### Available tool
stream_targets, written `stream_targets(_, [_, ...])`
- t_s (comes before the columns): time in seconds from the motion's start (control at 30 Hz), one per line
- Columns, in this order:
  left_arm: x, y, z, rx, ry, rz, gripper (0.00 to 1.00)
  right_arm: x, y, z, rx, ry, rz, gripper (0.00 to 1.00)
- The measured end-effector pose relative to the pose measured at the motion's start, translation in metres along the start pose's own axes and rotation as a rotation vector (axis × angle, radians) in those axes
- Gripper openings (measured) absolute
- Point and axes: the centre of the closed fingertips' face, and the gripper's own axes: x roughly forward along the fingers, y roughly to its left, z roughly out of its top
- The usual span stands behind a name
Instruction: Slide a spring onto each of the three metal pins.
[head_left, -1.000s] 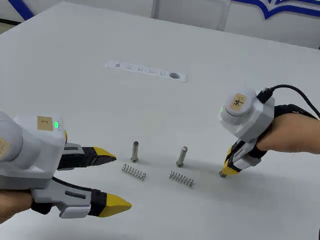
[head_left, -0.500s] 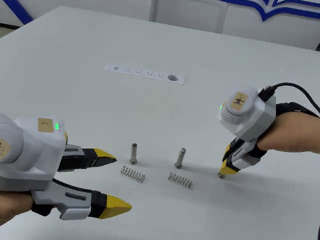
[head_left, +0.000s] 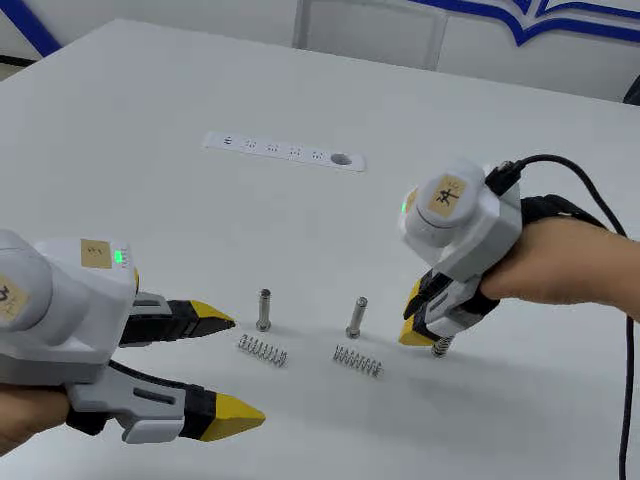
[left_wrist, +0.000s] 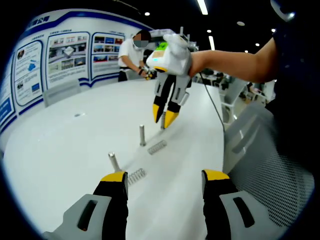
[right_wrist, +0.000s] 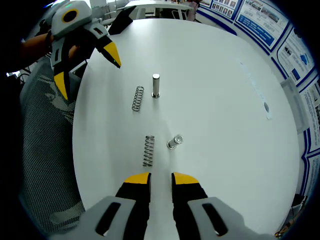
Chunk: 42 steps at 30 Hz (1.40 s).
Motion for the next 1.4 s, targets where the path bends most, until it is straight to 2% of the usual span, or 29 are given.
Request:
stream_targets(0.33, [0.000, 0.000, -0.004, -0.008, 0.005, 0.001, 0.60, 0.032, 0.016, 0.002, 0.010, 0.006, 0.063, 0.17])
stream_targets(0.77, [0.003, -0.002, -0.005, -0.004, 0.014, -0.013, 0.59, 0.047, 0.018, -0.003, 0.007, 0.020, 0.058, 0.13])
stream_targets(0.9, [0.005, -0.004, -0.004, 0.001, 0.015, -0.021, 0.58, 0.046, 0.019, -0.003, 0.008, 0.021, 0.057, 0.12])
stream_targets(1.03, [0.010, -0.008, -0.005, 0.012, 0.027, -0.039, 0.57, 0.038, 0.024, 0.001, -0.010, 0.017, 0.054, 0.11])
stream_targets(1.2, [0.018, -0.011, -0.002, 0.040, 0.040, -0.063, 0.54, 0.027, 0.032, 0.009, -0.041, 0.008, 0.058, 0.11])
stream_targets(1.4, [0.031, -0.012, 0.007, 0.083, 0.047, -0.092, 0.50, 0.011, 0.050, 0.027, -0.083, -0.028, 0.089, 0.11])
